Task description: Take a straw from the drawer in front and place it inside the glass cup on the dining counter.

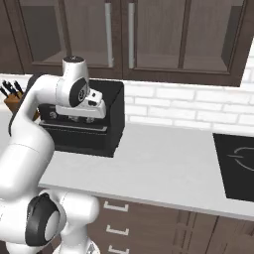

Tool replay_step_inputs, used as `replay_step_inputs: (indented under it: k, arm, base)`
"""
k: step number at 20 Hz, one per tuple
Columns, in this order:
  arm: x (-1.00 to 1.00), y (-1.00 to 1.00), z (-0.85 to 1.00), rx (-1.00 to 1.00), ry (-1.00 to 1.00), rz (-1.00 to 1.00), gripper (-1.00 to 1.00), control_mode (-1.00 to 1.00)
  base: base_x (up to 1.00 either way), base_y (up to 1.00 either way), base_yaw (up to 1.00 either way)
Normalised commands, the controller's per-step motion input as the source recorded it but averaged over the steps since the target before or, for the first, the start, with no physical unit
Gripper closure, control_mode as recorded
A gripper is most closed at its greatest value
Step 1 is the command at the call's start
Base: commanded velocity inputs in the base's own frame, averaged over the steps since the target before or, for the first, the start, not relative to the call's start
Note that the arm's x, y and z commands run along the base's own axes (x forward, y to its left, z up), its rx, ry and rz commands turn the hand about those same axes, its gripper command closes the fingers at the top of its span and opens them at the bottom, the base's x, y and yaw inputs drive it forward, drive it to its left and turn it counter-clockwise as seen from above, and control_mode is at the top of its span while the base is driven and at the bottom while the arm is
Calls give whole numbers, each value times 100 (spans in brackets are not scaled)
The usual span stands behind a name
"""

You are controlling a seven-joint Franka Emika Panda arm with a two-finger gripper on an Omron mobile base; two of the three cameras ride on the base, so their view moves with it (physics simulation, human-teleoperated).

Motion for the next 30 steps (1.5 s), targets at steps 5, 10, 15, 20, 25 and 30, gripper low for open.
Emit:
replay_step_inputs:
  k: [5,10,15,20,25,30]
  arm:
    - [-3,0,0,0,-1,0,-100,100]
    - [0,0,0,0,0,0,-100,100]
    - [0,0,0,0,0,0,-100,100]
    - [0,0,0,0,0,0,-100,100]
    - [0,0,0,0,0,0,-100,100]
    - [0,0,0,0,0,0,-100,100]
  base:
    - [-17,1,0]
    - [-64,-2,4]
    - [-42,-48,35]
    - [0,-73,61]
    - [0,-79,65]
    - [-17,-84,63]
